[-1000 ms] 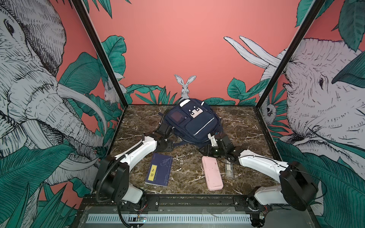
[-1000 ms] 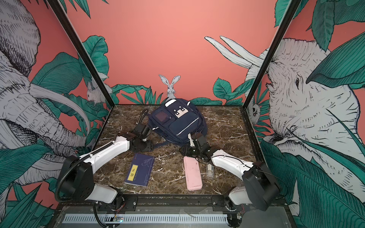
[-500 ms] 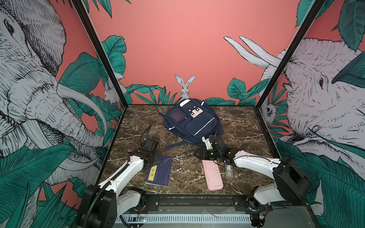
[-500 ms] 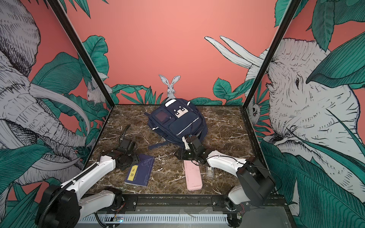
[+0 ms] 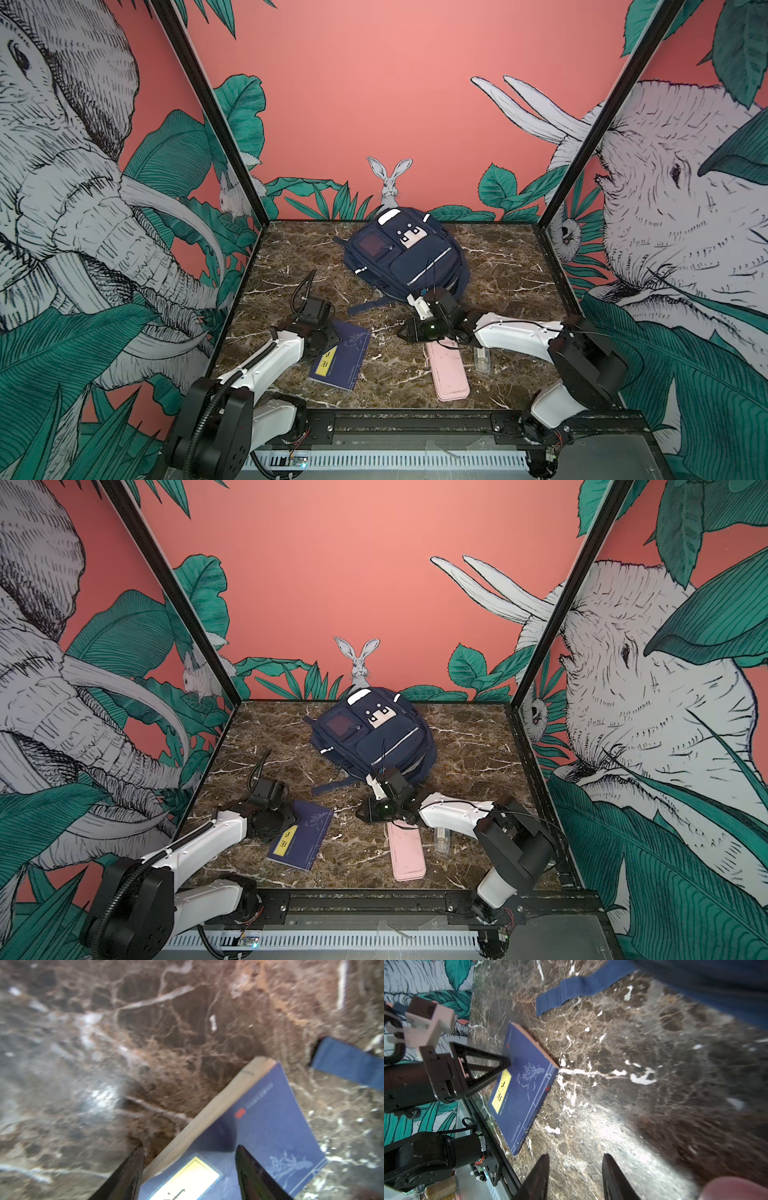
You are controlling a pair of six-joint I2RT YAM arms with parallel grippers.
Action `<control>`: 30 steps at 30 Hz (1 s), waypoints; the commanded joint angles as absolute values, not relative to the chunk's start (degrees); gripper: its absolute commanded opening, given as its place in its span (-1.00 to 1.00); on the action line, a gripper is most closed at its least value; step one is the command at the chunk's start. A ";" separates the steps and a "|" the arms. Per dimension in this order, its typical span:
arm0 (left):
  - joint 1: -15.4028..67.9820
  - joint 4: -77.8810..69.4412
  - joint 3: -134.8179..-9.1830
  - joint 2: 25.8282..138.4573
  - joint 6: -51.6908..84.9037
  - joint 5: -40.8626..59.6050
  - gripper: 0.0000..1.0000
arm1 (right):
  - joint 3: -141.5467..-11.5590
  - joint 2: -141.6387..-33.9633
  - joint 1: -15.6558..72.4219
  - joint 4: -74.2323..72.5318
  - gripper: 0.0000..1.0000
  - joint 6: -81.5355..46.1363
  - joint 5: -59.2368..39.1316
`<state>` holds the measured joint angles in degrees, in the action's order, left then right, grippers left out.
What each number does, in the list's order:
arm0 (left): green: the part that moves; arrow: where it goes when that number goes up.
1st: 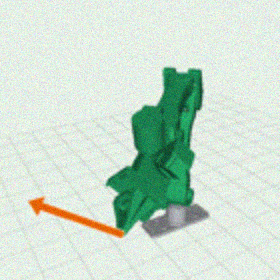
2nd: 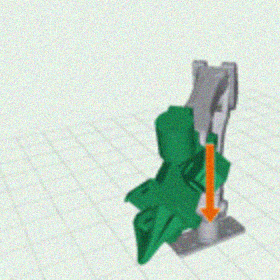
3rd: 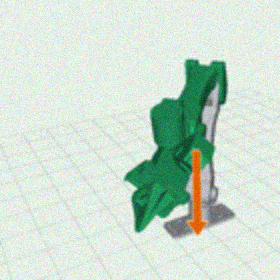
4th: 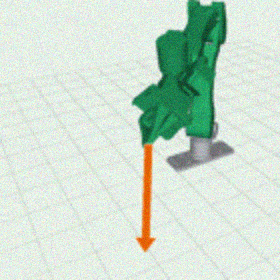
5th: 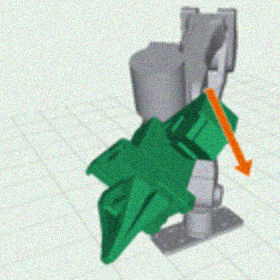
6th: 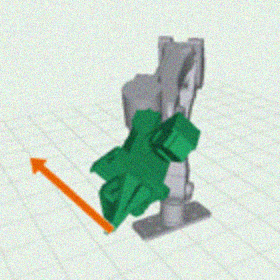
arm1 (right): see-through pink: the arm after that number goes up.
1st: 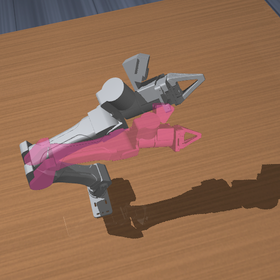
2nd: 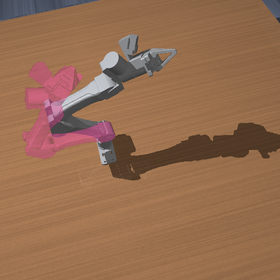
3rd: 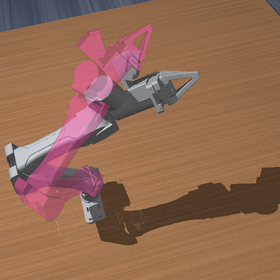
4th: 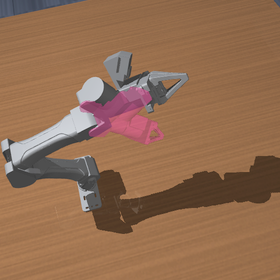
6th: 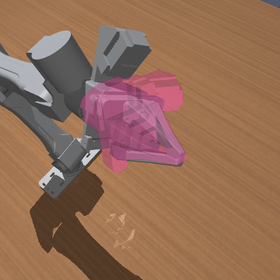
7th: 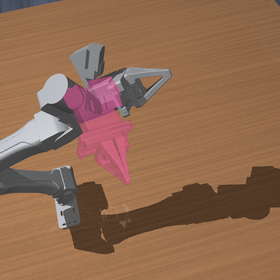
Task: Pack the student bag
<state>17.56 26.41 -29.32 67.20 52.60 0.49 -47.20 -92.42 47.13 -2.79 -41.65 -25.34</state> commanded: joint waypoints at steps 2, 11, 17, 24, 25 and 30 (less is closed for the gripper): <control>17.64 21.02 -27.04 70.71 57.98 6.33 0.38 | -49.31 -95.41 48.48 -3.55 -0.20 -40.70 -27.25; 21.27 19.38 -30.06 75.05 58.59 6.56 0.38 | -54.16 -100.91 49.90 -1.51 -0.20 -39.73 -30.93; 21.34 21.81 -29.18 73.19 56.37 5.12 0.38 | -54.81 -99.96 51.31 2.42 -0.20 -36.97 -32.37; 21.19 24.50 -29.16 71.93 51.50 1.45 0.37 | -56.34 -103.18 54.36 7.16 -0.22 -32.82 -35.57; 21.18 24.60 -29.18 71.97 50.91 1.68 0.37 | -56.19 -103.87 54.48 6.54 -0.22 -33.35 -35.72; 21.18 24.08 -28.87 72.01 49.14 3.78 0.36 | -57.21 -105.77 54.49 5.59 -0.22 -33.87 -34.94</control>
<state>20.97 18.83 -31.14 71.94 50.85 3.57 -55.66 -104.84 54.46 5.17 -35.07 -35.00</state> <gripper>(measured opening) 0.679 0.389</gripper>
